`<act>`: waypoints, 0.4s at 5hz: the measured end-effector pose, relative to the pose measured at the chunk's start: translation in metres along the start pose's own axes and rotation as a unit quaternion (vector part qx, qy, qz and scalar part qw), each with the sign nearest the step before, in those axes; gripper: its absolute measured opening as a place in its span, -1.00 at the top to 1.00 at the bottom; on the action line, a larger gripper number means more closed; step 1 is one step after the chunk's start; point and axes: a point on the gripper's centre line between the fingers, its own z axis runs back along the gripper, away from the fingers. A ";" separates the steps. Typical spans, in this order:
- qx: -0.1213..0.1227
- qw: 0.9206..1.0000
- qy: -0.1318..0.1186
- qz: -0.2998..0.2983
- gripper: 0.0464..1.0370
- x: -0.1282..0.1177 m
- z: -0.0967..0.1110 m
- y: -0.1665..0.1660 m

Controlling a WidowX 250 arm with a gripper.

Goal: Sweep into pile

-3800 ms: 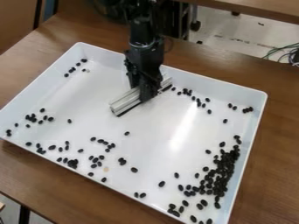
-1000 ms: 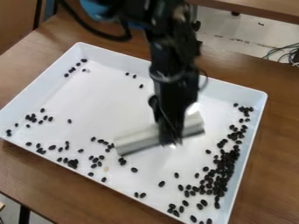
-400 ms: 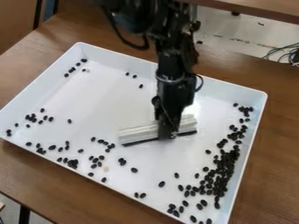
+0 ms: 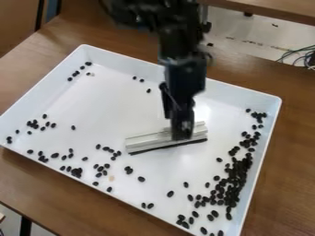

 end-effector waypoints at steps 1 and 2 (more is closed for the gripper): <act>-0.020 1.000 -0.009 0.018 -0.95 -0.008 0.030 0.021; -0.011 0.997 0.007 0.077 -0.93 -0.033 0.040 0.042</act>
